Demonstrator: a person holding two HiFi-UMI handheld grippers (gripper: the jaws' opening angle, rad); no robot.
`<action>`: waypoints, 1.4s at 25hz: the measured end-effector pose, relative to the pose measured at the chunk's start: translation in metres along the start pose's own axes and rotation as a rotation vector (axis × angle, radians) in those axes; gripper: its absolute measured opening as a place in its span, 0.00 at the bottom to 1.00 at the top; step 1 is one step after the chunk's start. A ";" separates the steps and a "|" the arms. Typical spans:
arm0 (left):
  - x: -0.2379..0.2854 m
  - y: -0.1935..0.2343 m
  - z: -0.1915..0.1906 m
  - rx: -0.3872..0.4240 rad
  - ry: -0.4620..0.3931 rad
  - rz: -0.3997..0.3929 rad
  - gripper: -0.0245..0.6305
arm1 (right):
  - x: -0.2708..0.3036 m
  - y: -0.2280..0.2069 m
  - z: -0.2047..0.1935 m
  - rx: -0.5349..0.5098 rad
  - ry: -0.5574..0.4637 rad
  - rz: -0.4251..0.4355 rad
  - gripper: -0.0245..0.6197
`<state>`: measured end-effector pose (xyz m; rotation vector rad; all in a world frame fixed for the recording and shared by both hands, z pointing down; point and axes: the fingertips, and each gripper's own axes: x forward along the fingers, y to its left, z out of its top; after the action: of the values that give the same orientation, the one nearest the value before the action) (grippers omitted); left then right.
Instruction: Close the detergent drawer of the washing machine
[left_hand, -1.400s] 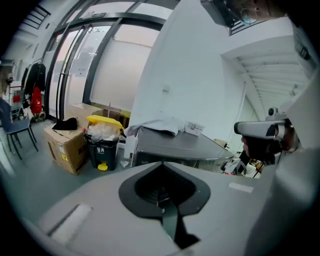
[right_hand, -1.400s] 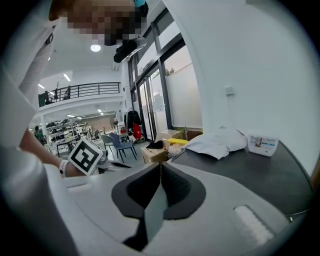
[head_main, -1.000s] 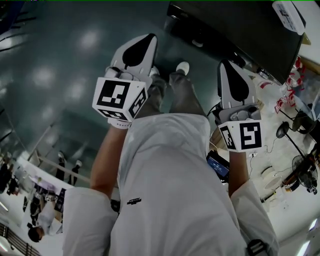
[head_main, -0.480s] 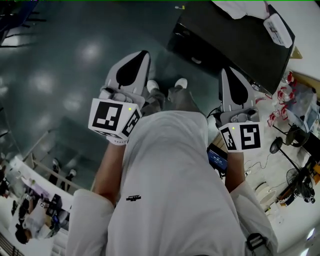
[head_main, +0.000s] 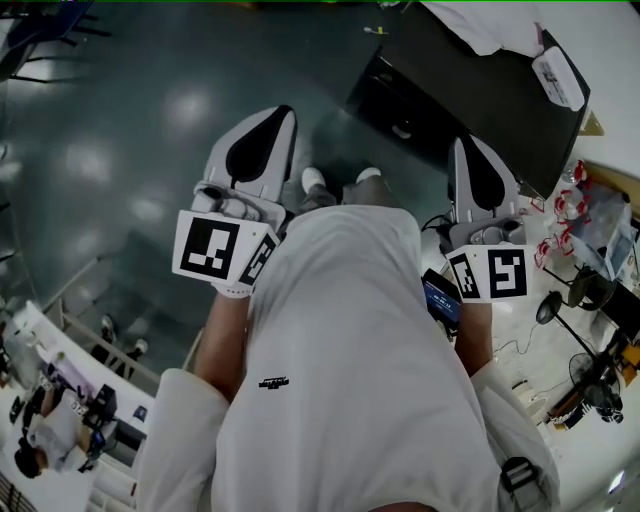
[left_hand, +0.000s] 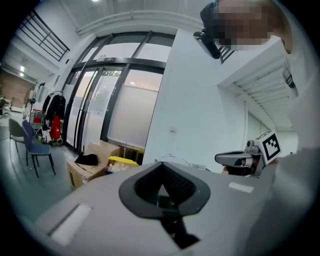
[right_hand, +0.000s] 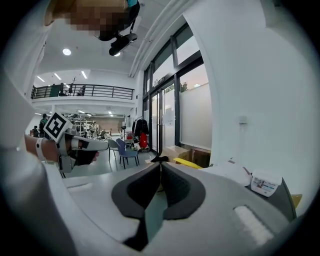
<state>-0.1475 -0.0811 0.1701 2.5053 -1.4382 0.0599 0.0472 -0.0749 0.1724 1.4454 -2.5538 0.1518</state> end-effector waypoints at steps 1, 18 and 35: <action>-0.004 0.001 0.000 0.005 -0.002 0.001 0.07 | 0.001 0.001 0.002 -0.005 -0.005 0.002 0.03; -0.037 0.014 0.023 0.013 -0.056 -0.006 0.07 | -0.006 0.025 0.018 -0.026 -0.044 -0.021 0.03; -0.046 0.018 0.020 0.003 -0.058 -0.013 0.07 | 0.005 0.052 0.025 -0.050 -0.048 0.036 0.03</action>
<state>-0.1881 -0.0554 0.1473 2.5382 -1.4451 -0.0129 -0.0028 -0.0566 0.1500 1.4018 -2.6037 0.0590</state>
